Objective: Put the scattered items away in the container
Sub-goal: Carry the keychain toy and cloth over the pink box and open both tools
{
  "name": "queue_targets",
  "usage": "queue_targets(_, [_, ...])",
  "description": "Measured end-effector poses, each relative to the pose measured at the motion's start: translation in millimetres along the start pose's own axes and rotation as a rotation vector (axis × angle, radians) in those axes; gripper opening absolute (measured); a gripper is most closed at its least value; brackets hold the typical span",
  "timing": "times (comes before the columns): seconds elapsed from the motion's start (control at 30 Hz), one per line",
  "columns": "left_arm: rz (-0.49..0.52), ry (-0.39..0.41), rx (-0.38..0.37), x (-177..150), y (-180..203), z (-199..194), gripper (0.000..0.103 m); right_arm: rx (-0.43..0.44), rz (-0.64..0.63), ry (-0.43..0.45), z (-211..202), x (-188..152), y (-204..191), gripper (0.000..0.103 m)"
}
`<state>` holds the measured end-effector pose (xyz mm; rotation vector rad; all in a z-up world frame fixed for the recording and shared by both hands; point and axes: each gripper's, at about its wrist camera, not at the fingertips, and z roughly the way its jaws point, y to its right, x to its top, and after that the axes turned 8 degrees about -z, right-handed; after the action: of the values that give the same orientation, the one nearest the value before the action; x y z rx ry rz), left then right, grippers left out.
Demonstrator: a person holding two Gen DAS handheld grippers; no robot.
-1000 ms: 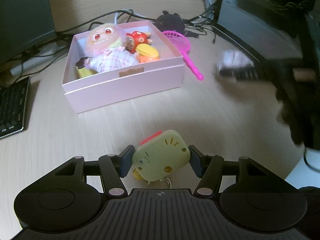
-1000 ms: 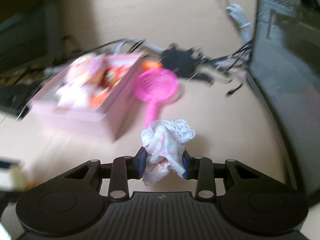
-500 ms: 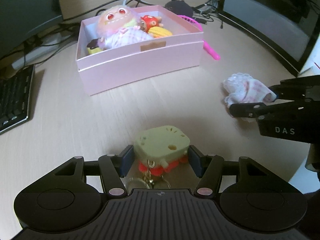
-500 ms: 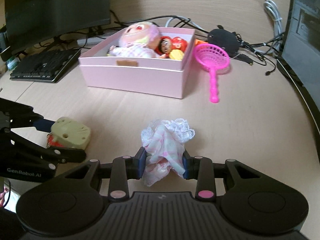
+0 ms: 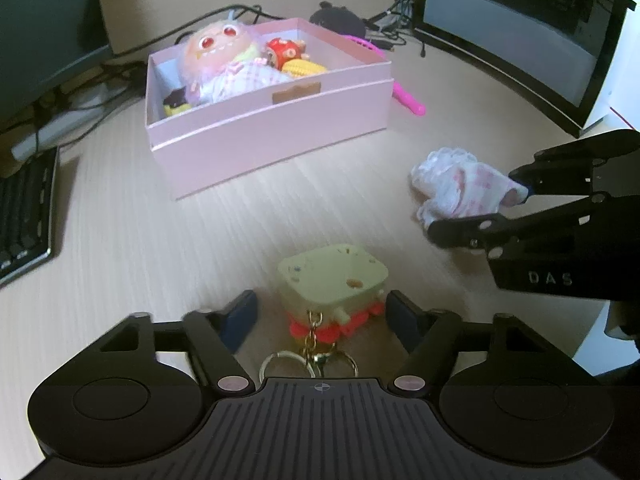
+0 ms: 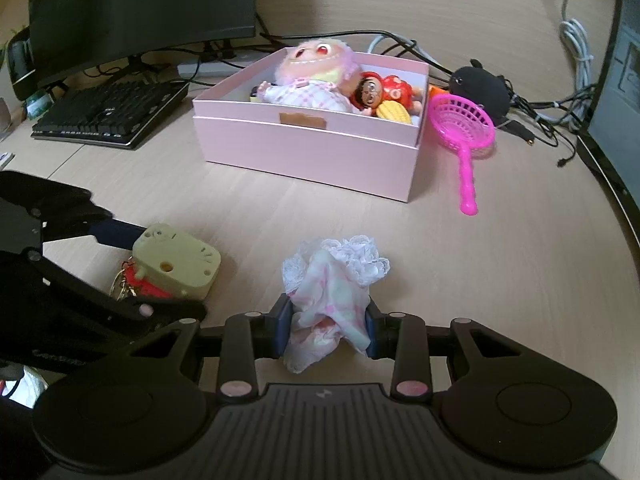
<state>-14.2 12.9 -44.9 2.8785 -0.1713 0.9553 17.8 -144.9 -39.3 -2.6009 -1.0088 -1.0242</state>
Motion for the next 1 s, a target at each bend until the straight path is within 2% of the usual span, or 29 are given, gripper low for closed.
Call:
queue_targets(0.17, [-0.009,0.026,-0.012,5,-2,-9,0.061,0.018,-0.009,0.021,-7,11,6,0.034])
queue_targets(0.27, [-0.017,0.075,-0.029,19,-4,-24,0.061,0.030,-0.001,0.059,-17,25,15,0.034])
queue_targets(0.47, [-0.050,0.247,-0.047,80,-6,-51,0.061,0.024,0.009,0.201,-38,78,45,0.034])
queue_targets(0.57, [-0.045,0.359,-0.023,117,-5,-57,0.061,0.020,0.036,0.278,-45,111,66,0.034])
queue_targets(0.67, [-0.064,0.421,0.015,144,-13,-51,0.061,0.008,0.034,0.334,-44,137,83,0.034])
queue_targets(0.77, [-0.089,0.419,0.056,156,-24,-32,0.062,0.012,0.017,0.352,-33,155,94,0.034])
queue_targets(0.87, [-0.116,0.360,0.098,153,-33,0,0.062,0.044,-0.001,0.319,-7,166,99,0.034])
queue_targets(0.9, [-0.133,0.328,0.111,151,-37,10,0.062,0.064,-0.009,0.300,2,167,98,0.037])
queue_targets(0.93, [-0.152,0.294,0.124,149,-41,21,0.063,0.081,-0.016,0.274,11,169,97,0.049])
queue_targets(0.97, [-0.171,0.270,0.125,147,-45,26,0.067,0.093,-0.024,0.248,21,169,95,0.055])
queue_targets(1.0, [-0.184,0.258,0.116,144,-47,26,0.077,0.100,-0.032,0.233,28,168,94,0.059])
